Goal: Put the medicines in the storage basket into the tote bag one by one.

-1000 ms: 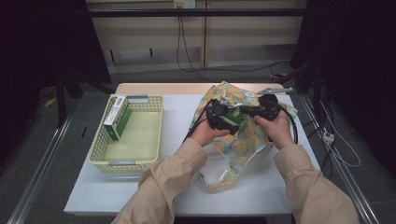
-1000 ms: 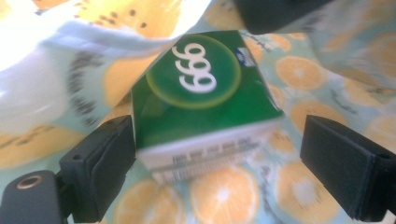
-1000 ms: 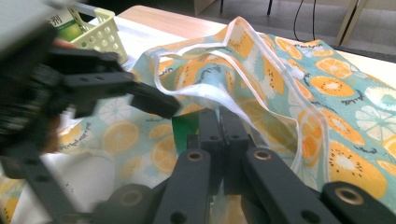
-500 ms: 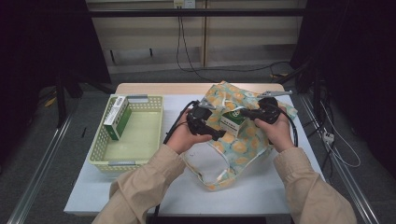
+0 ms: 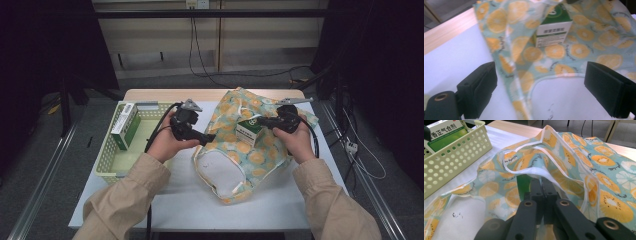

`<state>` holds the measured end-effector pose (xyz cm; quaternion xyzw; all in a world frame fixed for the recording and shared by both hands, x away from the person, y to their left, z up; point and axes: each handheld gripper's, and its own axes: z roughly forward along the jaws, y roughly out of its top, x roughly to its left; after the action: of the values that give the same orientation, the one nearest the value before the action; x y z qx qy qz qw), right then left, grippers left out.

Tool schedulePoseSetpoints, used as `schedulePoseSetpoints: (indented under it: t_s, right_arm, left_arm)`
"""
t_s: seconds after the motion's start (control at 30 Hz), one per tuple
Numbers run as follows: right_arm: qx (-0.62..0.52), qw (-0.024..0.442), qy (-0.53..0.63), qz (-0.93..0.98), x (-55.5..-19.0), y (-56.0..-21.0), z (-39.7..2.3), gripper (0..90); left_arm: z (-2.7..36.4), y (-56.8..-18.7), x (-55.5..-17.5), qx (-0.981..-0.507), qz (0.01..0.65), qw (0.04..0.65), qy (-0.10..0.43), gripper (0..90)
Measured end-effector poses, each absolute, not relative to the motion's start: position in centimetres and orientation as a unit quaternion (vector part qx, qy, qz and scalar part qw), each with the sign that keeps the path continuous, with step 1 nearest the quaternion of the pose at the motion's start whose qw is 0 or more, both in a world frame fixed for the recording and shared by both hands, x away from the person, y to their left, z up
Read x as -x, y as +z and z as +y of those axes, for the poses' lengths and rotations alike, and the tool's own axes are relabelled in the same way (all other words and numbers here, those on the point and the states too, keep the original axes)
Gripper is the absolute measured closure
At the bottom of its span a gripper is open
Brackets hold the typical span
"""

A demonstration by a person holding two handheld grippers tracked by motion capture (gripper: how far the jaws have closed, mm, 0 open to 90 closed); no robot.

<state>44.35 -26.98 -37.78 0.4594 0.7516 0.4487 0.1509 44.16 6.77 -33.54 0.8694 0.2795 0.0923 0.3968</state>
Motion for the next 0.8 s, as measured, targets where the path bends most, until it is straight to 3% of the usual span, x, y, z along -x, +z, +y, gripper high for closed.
schedulePoseSetpoints:
  t_s: [0.8]
  right_arm:
    - [-0.458,0.151,0.451,0.751,-44.5,-37.8,-26.9,90.0]
  left_arm:
    - [16.6,-33.7,-46.3,-0.857,0.343,0.357,0.141,7.5]
